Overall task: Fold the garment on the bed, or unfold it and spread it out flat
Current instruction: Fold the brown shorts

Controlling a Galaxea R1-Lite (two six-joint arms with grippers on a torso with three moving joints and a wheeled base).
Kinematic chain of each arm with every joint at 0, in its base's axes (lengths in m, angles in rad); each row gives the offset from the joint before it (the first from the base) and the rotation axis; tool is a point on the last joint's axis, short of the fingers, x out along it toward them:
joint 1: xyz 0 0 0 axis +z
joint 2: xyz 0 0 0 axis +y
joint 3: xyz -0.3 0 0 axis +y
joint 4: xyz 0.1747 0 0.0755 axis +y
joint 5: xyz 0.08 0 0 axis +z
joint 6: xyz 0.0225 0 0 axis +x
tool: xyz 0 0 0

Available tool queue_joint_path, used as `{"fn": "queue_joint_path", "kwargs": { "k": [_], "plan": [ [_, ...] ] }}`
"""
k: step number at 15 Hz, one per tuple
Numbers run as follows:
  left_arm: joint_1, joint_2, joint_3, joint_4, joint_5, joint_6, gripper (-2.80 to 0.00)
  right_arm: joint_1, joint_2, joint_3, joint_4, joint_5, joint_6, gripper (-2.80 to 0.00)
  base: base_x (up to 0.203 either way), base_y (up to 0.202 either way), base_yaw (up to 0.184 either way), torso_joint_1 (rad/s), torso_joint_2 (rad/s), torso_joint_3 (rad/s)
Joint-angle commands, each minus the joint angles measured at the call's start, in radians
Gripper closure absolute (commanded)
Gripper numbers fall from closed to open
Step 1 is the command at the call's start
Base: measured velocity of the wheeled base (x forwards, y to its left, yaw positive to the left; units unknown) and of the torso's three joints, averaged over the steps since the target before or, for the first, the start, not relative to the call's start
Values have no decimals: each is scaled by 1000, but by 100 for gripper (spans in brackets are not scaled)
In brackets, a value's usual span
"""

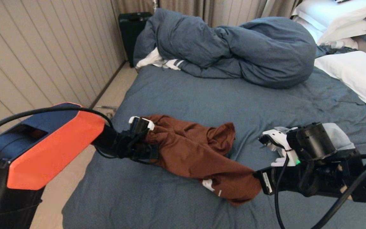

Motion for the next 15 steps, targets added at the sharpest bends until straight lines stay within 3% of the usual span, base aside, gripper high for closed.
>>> {"fn": "queue_joint_path", "kwargs": {
  "k": [1, 3, 6, 10, 15],
  "plan": [
    [-9, -184, 177, -1, -1, 13, 0, 3, -5, 20, 0, 0, 17, 0, 0, 0, 0, 0, 0, 0],
    [-12, -306, 304, 1, -2, 50, 0, 3, -17, 55, 0, 0, 23, 0, 0, 0, 0, 0, 0, 0],
    [-32, -450, 393, 34, -2, 91, 0, 32, -88, 119, 1, 0, 41, 0, 0, 0, 0, 0, 0, 0],
    [-67, -550, 462, 226, 12, 106, 0, 56, -170, 207, 8, -2, 48, 0, 0, 0, 0, 0, 0, 0],
    [-96, -623, 632, 236, 15, 165, 0, 103, -313, 282, 104, -2, 45, 0, 0, 0, 0, 0, 0, 0]
  ]
}}
